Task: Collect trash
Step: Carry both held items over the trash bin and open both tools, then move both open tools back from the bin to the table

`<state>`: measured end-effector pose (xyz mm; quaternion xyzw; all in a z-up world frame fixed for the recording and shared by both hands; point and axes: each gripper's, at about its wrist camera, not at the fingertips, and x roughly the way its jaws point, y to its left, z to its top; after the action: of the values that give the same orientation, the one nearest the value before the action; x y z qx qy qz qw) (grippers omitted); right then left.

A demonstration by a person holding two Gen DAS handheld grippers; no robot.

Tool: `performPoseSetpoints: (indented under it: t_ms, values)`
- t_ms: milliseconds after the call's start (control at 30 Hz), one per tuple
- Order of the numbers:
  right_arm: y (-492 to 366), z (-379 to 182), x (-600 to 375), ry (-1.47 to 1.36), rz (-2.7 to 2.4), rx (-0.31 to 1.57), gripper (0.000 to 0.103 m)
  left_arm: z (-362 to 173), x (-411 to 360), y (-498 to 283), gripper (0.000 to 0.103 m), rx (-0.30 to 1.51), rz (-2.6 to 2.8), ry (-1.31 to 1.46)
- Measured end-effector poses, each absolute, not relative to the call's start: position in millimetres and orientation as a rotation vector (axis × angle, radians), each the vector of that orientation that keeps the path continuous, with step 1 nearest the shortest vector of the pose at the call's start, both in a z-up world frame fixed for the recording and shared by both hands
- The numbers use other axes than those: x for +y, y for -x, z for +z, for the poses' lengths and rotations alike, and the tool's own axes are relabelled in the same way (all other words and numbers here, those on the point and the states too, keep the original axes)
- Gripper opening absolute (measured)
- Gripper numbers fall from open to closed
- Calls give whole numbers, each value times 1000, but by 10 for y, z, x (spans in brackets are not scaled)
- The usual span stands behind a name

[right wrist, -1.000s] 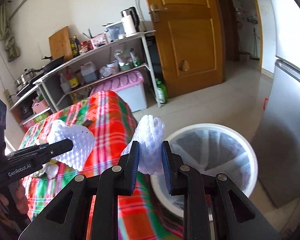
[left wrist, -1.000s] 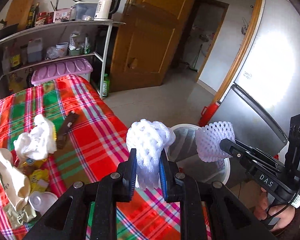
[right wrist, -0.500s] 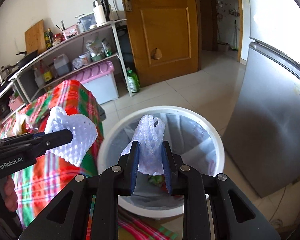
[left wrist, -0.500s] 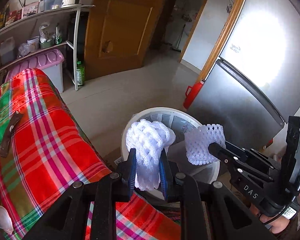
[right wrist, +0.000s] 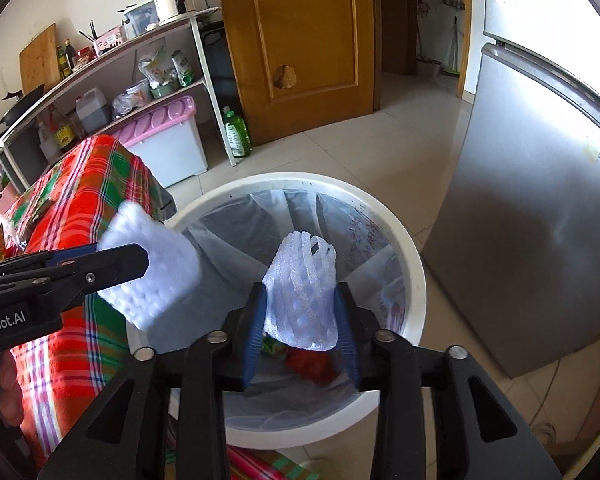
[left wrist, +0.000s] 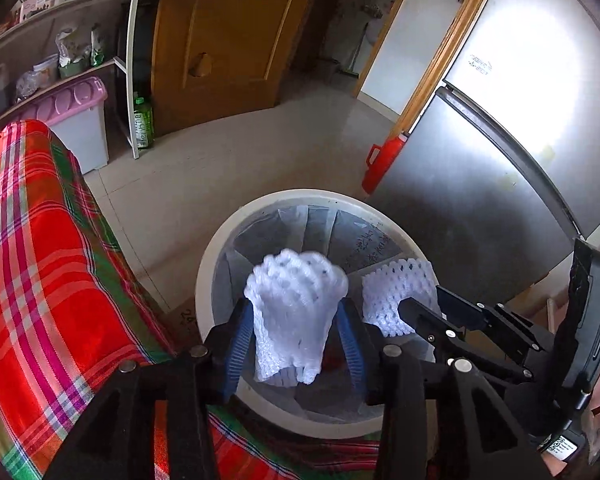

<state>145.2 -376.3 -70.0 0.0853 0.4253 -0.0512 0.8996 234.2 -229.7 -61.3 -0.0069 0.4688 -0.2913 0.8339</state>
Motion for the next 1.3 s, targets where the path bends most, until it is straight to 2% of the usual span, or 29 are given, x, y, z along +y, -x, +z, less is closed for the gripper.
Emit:
performPoseSetpoints:
  t_ms: [33,367,633,933,1300]
  values:
    - [-1452,-709,-3773,-183,-101,881,49,-630,-2304,-2346,53,995,-614,12]
    - [-1416,-690,-3758,-192,-112,878,50,-575,-2241,-2350,53,989,-606,35]
    - [-1306,-428,-3609,-190,-96,814,50,-338,-1961,-2196,54,926,-580,62]
    - [-1277,-126,-3110,-179,26,748,50,-10,-1228,-1993,57,829,-465,115]
    - [-1347,-56,-2247,-136,223,748,50,186,-171,-1780,62,768,-292,182]
